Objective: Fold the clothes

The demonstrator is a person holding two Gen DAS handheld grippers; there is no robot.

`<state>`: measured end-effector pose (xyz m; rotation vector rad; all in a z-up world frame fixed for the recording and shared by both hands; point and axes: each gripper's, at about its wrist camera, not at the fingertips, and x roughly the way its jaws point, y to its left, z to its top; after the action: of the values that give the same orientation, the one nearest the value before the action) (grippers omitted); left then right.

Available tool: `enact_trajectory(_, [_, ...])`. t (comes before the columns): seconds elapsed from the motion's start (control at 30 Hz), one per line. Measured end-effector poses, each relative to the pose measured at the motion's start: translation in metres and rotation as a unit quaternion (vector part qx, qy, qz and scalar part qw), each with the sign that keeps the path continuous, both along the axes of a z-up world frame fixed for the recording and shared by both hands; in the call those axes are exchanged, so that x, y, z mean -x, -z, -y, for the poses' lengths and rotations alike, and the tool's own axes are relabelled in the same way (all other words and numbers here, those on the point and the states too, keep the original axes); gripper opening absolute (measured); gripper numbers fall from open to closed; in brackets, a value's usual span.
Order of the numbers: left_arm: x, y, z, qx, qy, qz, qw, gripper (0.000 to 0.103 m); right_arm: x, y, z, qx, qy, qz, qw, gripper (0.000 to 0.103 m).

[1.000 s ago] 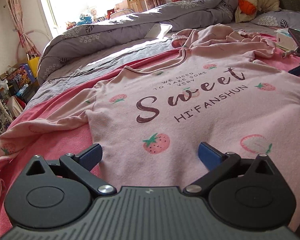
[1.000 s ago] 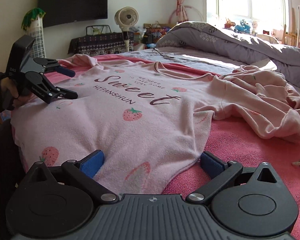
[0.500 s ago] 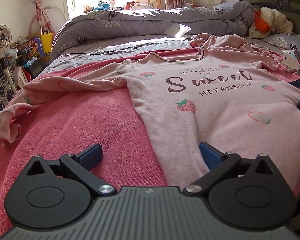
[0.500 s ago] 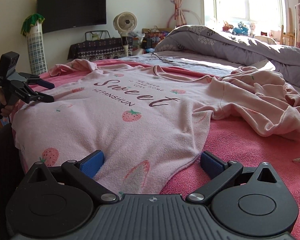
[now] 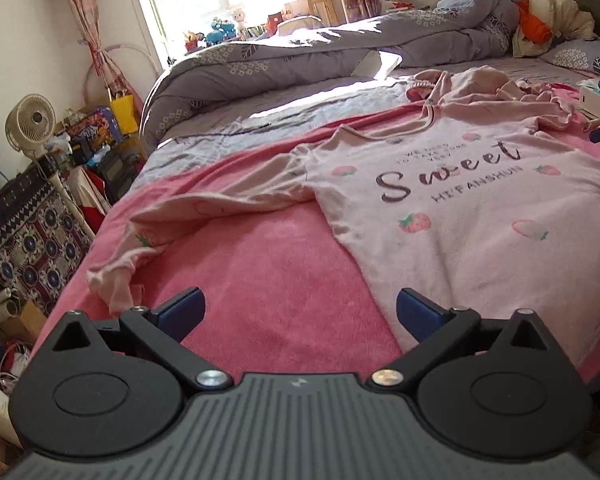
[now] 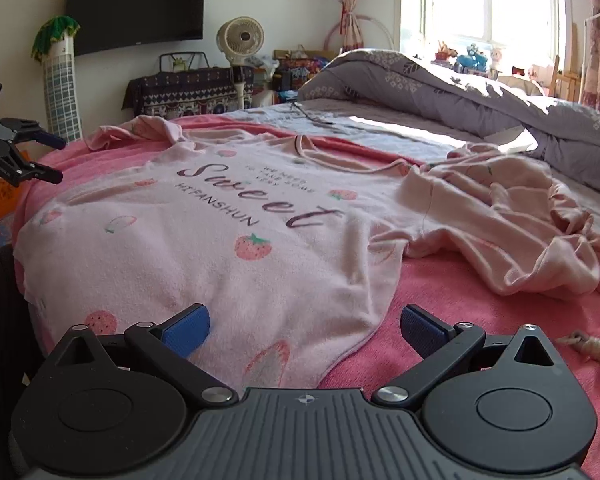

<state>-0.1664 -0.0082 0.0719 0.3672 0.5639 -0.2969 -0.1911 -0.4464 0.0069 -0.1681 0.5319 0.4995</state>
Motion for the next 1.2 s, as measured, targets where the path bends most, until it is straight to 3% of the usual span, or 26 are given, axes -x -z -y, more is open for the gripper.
enact_trajectory(0.1, [-0.035,-0.023,0.026,0.033,0.024,0.029,0.9987,0.103,-0.019,-0.027,-0.001,-0.043,-0.009,0.044,0.998,0.103])
enact_trajectory(0.2, [-0.080,-0.020,0.069,0.056,0.020,0.048,0.9971,0.103,-0.069,-0.041,-0.024,-0.074,0.013,0.050,0.996,0.103])
enact_trajectory(0.3, [-0.125,0.005,0.108,0.055,-0.007,0.027,0.9981,0.103,-0.121,-0.029,-0.054,-0.082,0.022,0.004,0.996,0.103])
enact_trajectory(0.37, [-0.146,0.037,0.125,0.024,-0.028,-0.001,0.9993,0.103,-0.143,-0.009,-0.069,-0.079,0.008,-0.039,0.996,0.103])
enact_trajectory(0.43, [-0.154,0.069,0.132,-0.021,-0.042,-0.011,0.9988,0.103,-0.160,0.018,-0.083,-0.016,0.032,-0.096,0.995,0.103])
enact_trajectory(0.5, [-0.151,0.074,0.130,-0.029,-0.052,-0.001,0.9982,0.103,-0.157,0.018,-0.085,-0.003,0.041,-0.089,0.995,0.103])
enact_trajectory(0.57, [-0.147,0.076,0.131,-0.068,-0.062,0.018,0.9956,0.103,-0.151,0.019,-0.085,0.060,0.066,-0.065,0.994,0.103])
enact_trajectory(0.77, [-0.144,0.080,0.135,-0.085,-0.061,0.032,0.9939,0.103,-0.142,0.026,-0.026,0.044,0.130,-0.057,0.989,0.103])
enact_trajectory(0.87, [-0.147,0.078,0.131,-0.075,-0.061,0.025,0.9950,0.103,-0.144,0.027,-0.017,0.028,0.139,-0.067,0.988,0.103])
enact_trajectory(1.07, [-0.161,0.074,0.111,0.000,-0.067,-0.026,0.9974,0.103,-0.138,0.016,-0.034,0.101,0.157,-0.037,0.982,0.103])
enact_trajectory(1.1, [-0.163,0.074,0.107,0.014,-0.069,-0.036,0.9969,0.103,-0.134,0.014,-0.042,0.136,0.167,-0.018,0.976,0.103])
enact_trajectory(1.2, [-0.168,0.075,0.100,0.044,-0.073,-0.057,0.9947,0.103,-0.118,0.014,-0.071,0.273,0.172,0.052,0.945,0.103])
